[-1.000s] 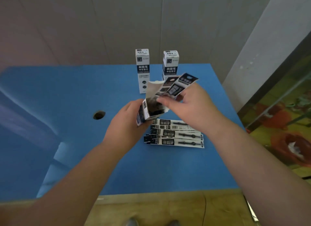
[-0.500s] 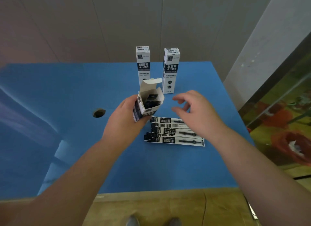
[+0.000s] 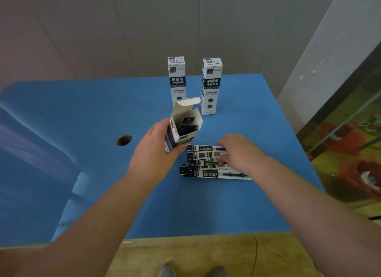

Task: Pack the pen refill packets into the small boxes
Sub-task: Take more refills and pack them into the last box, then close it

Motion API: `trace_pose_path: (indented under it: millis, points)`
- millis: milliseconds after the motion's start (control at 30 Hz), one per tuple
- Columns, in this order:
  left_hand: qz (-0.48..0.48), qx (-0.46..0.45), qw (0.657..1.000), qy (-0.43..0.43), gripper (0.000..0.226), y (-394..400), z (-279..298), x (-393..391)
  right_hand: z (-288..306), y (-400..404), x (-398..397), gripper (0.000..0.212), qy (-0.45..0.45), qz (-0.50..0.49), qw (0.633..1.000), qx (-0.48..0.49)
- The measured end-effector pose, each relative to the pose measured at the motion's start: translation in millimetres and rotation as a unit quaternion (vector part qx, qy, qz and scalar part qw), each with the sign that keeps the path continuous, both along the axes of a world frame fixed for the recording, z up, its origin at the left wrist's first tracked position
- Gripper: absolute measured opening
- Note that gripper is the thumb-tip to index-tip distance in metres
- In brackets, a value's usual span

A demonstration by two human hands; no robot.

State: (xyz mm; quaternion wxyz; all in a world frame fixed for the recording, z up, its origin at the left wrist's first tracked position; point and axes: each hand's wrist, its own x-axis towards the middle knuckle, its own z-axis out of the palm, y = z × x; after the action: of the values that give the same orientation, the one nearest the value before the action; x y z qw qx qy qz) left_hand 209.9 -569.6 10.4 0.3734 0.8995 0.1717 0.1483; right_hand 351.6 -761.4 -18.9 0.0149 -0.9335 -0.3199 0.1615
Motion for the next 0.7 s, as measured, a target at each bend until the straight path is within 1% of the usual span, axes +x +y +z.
trace_pose_path:
  millis: [67,133,467,633,700]
  points:
    - [0.000,-0.002,1.000,0.001,0.053,0,0,0,3,4,3,0.038,-0.009,0.017,0.999,-0.027]
    - [0.002,-0.004,1.000,-0.003,0.053,-1,1,-1,6,8,6,0.040,-0.014,0.027,0.998,-0.047]
    - [0.012,0.012,1.000,-0.001,0.053,-4,-1,-1,10,8,10,0.024,0.018,0.008,1.000,-0.012]
    - [0.025,0.000,1.000,-0.004,0.054,-5,-2,-1,6,4,9,0.016,-0.012,0.027,0.999,-0.024]
    - [0.026,0.001,1.000,-0.002,0.054,-6,-2,-1,4,2,10,0.020,-0.027,0.033,0.999,-0.016]
